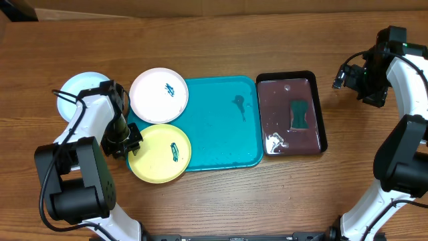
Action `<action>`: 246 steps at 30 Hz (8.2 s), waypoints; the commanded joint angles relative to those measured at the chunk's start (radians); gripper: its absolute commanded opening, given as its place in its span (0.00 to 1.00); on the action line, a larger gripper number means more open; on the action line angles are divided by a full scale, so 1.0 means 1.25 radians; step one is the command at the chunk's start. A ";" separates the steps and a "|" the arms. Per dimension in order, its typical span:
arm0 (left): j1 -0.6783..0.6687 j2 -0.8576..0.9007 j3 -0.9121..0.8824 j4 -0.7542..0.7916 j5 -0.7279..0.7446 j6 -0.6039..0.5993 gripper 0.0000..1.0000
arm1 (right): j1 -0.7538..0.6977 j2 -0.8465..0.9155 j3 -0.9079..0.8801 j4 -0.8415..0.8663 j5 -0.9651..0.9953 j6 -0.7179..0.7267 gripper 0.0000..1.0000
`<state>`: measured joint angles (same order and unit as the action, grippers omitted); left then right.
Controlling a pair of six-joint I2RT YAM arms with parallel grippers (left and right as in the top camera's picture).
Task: Clean dirty plates on tray and stack at the side
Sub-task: 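Grip the yellow plate rim with the left gripper and drag it to tray center, then reach the right gripper into the black tray and grasp the green sponge, then rub the sponge in the black tray water with the right gripper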
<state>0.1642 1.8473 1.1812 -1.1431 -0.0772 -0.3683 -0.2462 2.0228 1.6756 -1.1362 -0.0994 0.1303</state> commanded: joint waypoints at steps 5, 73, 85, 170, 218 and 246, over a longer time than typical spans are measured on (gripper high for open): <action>-0.001 -0.010 -0.027 0.004 0.024 -0.005 0.08 | 0.002 -0.023 0.017 0.005 0.004 0.001 1.00; -0.248 -0.011 -0.012 0.346 0.201 -0.100 0.04 | 0.058 -0.073 0.062 -0.157 -0.258 -0.084 0.66; -0.248 -0.011 -0.012 0.319 0.201 -0.092 0.04 | 0.261 -0.073 -0.083 -0.113 0.068 0.010 0.64; -0.248 -0.011 -0.012 0.284 0.200 -0.058 0.06 | 0.319 -0.073 -0.255 0.223 0.043 0.015 0.69; -0.248 -0.011 -0.012 0.287 0.200 -0.058 0.06 | 0.319 -0.074 -0.278 0.147 0.036 -0.020 0.33; -0.248 -0.010 -0.012 0.299 0.178 -0.058 0.16 | 0.319 -0.083 -0.235 0.097 0.018 -0.020 0.04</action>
<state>-0.1432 1.8473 1.1545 -0.7757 0.1627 -0.4603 0.1513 1.9583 1.3361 -0.9966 -0.0624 0.1040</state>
